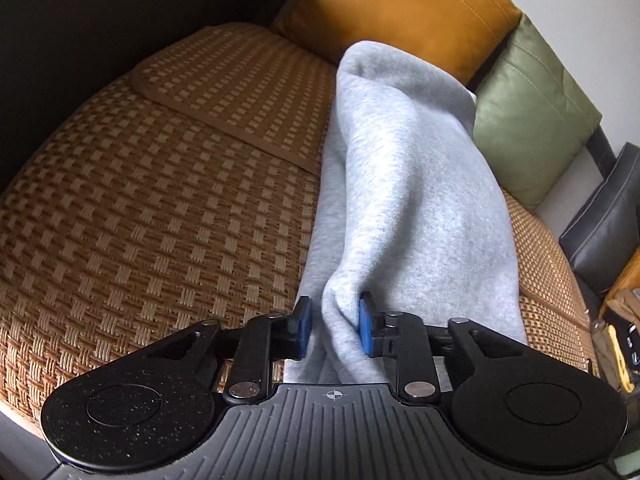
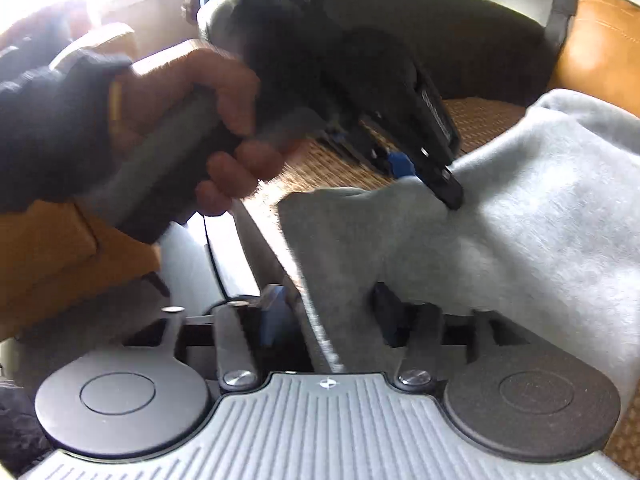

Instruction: Fold clothes

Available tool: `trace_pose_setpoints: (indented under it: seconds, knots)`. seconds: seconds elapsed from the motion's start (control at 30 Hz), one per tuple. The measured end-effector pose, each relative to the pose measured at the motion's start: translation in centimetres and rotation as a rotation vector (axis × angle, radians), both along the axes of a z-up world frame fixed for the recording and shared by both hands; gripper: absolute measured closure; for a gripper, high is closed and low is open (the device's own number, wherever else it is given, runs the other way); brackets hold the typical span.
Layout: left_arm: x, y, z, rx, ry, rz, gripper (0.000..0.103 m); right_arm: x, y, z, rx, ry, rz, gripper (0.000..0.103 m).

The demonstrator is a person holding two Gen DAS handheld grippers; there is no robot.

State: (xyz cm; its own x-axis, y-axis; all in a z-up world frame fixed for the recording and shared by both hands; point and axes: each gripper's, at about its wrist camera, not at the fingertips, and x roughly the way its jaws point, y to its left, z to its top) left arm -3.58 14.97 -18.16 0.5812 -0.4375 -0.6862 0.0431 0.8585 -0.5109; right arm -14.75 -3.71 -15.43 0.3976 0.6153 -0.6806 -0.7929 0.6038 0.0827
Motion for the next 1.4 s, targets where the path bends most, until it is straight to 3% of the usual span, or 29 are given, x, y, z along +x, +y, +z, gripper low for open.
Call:
trace_pose_setpoints:
  seconds: [0.03,0.07,0.17,0.2,0.37,0.5,0.6,0.67,0.73,0.83,0.93,1.0,1.03,1.13,1.23,1.33,1.4]
  knots:
    - [0.0,0.4,-0.5,-0.013,0.006,0.009,0.054,0.0,-0.6,0.6,0.019,0.006,0.006,0.036]
    - [0.0,0.8,-1.1,-0.025,0.012,0.017,0.049,0.0,-1.4,1.4,0.049,0.018,0.007,0.037]
    - [-0.2,1.5,0.7,0.001,-0.041,0.042,0.045,1.2,-5.6,4.5,0.179,0.069,-0.052,0.04]
    - [-0.3,1.6,1.6,0.017,-0.066,0.05,0.038,1.9,-7.1,5.7,0.213,0.073,-0.08,0.04]
    - [1.2,2.0,6.3,0.03,-0.203,0.11,0.041,9.2,-14.0,10.1,0.295,0.029,-0.301,0.039]
    - [5.7,-1.2,8.6,0.055,-0.276,0.034,0.04,16.2,-16.7,10.8,0.283,-0.032,-0.413,0.042]
    - [9.8,-4.7,9.0,0.15,-0.321,-0.046,0.038,21.6,-17.1,10.3,0.252,-0.045,-0.445,0.048]
    - [12.8,-6.4,8.4,0.195,-0.317,-0.084,0.038,26.5,-17.5,8.0,0.229,-0.031,-0.445,0.064]
    - [15.8,-7.5,7.6,0.223,-0.322,-0.113,0.038,30.2,-17.1,6.2,0.203,-0.011,-0.431,0.074]
    - [20.1,-8.3,6.2,0.26,-0.31,-0.143,0.038,35.0,-16.1,3.0,0.175,0.023,-0.417,0.078]
    - [23.9,-8.7,4.3,0.304,-0.293,-0.126,0.038,39.9,-16.6,0.2,0.192,0.029,-0.498,0.081]
    - [25.9,-8.9,2.8,0.336,-0.276,-0.109,0.037,42.8,-17.4,-1.5,0.221,0.053,-0.567,0.088]
    - [26.8,-9.0,1.9,0.349,-0.264,-0.106,0.036,44.1,-17.8,-2.6,0.226,0.073,-0.595,0.099]
    - [28.4,-10.2,-1.4,0.403,-0.217,-0.14,0.038,46.1,-18.5,-5.6,0.257,0.087,-0.676,0.103]
    - [28.2,-10.7,-3.2,0.39,-0.228,-0.122,0.039,47.2,-18.7,-8.1,0.278,0.134,-0.732,0.103]
    - [27.9,-10.7,-3.5,0.396,-0.23,-0.108,0.036,46.9,-18.1,-7.3,0.226,0.105,-0.71,0.103]
    - [26.9,-10.5,-2.0,0.439,-0.248,-0.109,0.033,46.4,-17.7,-6.1,0.186,0.087,-0.693,0.103]
